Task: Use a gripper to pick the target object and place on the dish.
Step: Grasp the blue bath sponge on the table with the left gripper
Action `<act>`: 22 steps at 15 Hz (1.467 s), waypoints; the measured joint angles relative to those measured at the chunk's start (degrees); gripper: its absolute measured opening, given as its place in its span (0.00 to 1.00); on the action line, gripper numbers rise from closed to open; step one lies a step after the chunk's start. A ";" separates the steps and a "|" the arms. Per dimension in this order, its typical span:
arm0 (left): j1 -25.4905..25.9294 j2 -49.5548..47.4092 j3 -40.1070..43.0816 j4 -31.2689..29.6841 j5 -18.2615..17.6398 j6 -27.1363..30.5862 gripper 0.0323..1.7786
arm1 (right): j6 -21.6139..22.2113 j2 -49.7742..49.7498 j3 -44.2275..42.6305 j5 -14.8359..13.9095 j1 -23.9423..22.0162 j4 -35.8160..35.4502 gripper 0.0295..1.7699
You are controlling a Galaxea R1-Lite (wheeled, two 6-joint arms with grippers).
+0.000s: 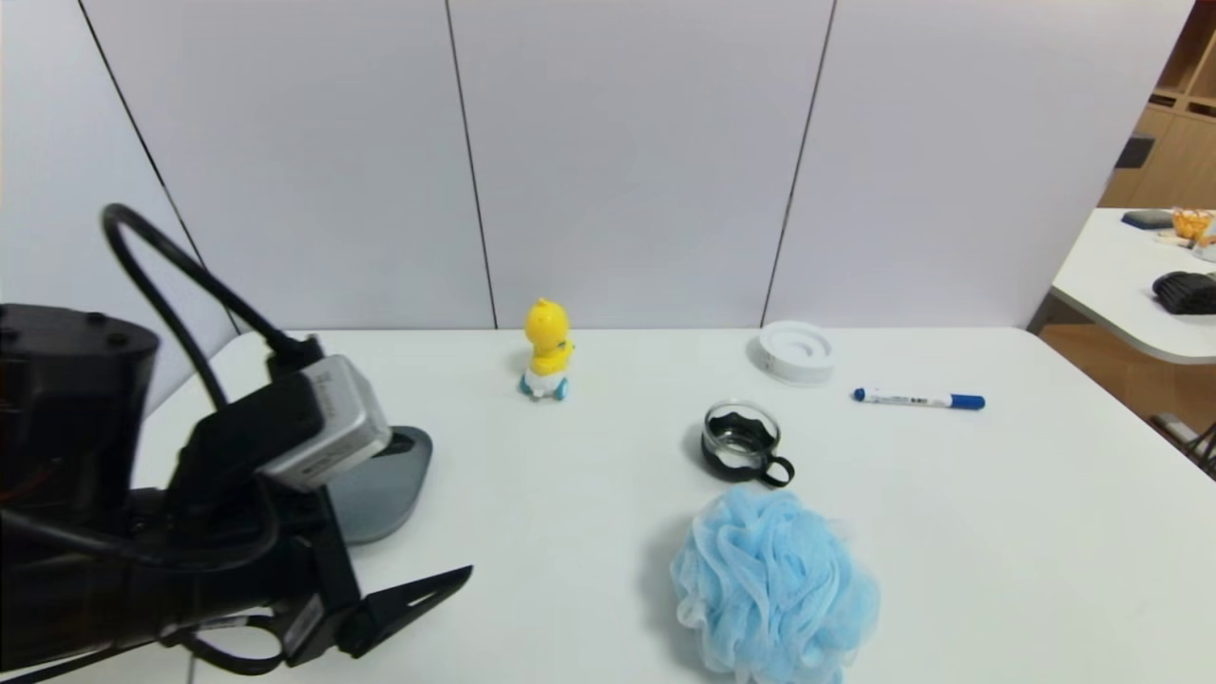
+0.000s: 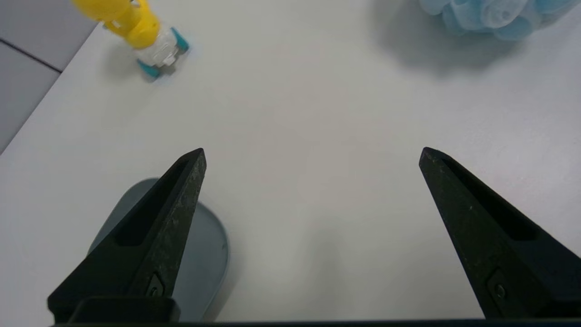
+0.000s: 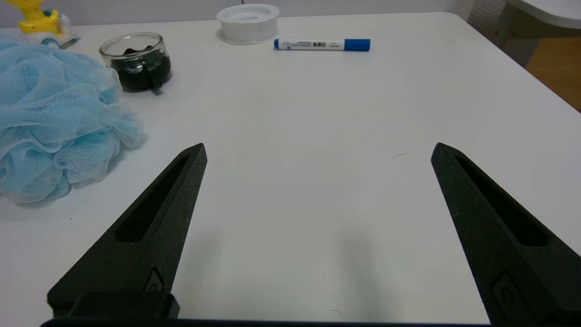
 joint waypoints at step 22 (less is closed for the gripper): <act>-21.15 30.42 -25.09 -4.90 0.06 -10.14 0.95 | 0.00 0.00 0.00 -0.02 -0.02 -0.02 0.97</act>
